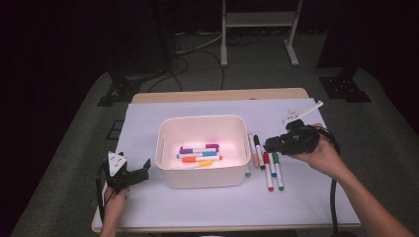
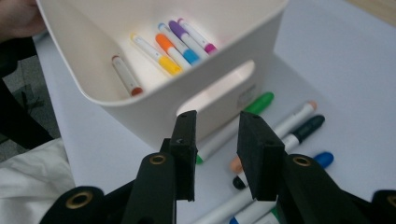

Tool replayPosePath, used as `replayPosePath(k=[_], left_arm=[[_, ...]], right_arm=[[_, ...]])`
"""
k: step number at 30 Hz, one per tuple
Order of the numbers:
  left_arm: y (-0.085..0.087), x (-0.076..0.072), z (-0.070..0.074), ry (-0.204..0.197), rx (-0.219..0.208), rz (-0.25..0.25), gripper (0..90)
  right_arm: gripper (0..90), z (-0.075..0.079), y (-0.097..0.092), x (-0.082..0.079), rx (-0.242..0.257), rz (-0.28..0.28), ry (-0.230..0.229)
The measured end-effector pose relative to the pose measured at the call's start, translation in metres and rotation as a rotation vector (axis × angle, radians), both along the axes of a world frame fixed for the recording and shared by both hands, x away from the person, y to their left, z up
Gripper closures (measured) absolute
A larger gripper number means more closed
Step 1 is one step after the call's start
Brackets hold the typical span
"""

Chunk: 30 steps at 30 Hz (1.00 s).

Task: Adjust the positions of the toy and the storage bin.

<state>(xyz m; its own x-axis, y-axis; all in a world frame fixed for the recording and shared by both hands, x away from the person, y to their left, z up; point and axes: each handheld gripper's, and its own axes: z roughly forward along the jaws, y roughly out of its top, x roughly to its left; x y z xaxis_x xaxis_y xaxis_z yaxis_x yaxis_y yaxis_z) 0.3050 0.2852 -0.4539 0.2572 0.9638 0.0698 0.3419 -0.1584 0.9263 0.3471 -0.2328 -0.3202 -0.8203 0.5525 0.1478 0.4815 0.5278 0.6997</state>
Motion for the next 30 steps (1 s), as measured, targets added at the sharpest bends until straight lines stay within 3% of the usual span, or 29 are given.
replayPosePath(k=[11, 18, 23, 30], left_arm=[[0.000, 0.000, 0.000, -0.002, -0.001, 0.002, 0.0], [0.000, 0.000, 0.000, -0.003, 0.000, 0.002, 0.0], [0.000, 0.000, 0.000, -0.003, 0.000, 0.003, 0.0], [0.000, 0.000, 0.000, -0.002, -0.001, 0.001, 0.0]], right_arm=[[64.1, -0.055, -0.025, -0.004, -0.038, -0.090, 0.082], [61.8, -0.078, -0.036, -0.009, -0.087, -0.154, 0.086], [61.7, -0.098, -0.034, -0.011, -0.121, -0.185, 0.087], [61.3, -0.112, -0.032, -0.013, -0.184, -0.221, 0.065]])
